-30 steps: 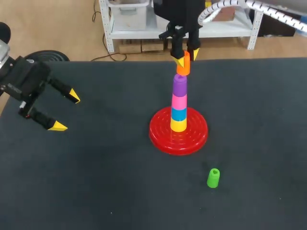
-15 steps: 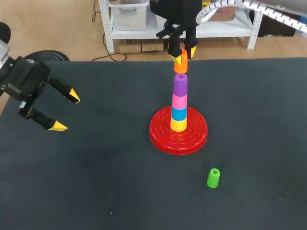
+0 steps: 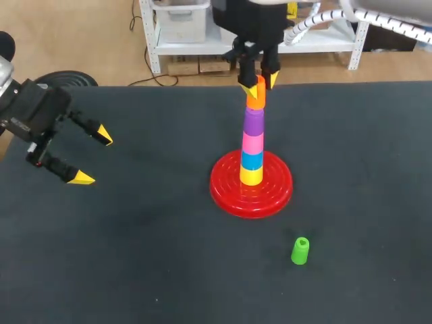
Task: Pick up and stack the cylinders on the red base in this order: pink,purple,orange,green
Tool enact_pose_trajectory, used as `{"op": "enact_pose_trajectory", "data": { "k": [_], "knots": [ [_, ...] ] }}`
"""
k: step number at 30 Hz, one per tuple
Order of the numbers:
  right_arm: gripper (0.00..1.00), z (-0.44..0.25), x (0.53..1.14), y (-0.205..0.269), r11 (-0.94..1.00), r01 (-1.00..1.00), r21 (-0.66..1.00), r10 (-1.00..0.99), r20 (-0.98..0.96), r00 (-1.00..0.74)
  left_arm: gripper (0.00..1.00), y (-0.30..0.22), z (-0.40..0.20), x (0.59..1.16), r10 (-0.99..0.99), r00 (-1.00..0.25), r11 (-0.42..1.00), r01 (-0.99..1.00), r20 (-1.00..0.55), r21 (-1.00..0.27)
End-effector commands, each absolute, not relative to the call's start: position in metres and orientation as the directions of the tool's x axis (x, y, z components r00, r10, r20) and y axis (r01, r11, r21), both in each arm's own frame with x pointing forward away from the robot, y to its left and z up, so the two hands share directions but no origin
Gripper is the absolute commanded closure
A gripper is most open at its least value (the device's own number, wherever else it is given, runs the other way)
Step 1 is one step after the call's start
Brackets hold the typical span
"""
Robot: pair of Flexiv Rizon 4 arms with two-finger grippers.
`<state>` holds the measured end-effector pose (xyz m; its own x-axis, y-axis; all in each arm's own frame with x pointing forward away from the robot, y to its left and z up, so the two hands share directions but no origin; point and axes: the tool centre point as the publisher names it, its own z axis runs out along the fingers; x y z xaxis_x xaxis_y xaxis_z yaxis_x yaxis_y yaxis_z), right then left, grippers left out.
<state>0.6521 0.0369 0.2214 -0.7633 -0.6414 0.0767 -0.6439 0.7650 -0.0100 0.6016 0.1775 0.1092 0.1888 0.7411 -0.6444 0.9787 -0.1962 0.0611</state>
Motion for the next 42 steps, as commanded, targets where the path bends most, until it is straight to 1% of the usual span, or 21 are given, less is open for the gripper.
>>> {"op": "enact_pose_trajectory", "data": {
  "k": [1,28,42],
  "knots": [
    [1.0,0.2188,0.6482,0.0337,0.765,-0.644,-0.008,-0.643,0.063,-0.764,0.0,0.1778,0.1085,0.6014,0.741,0.19,-0.196,0.979,-0.645,0.063],
    [1.0,0.2208,0.6417,0.0388,0.747,-0.665,-0.02,-0.663,0.048,-0.747,0.0,0.1778,0.1085,0.6014,0.741,0.19,-0.196,0.979,-0.645,0.063],
    [1.0,0.2237,0.6421,0.0331,0.749,-0.662,-0.015,-0.662,0.025,-0.749,0.0,0.1778,0.1085,0.6014,0.741,0.19,-0.196,0.979,-0.645,0.063]
  ]
}}
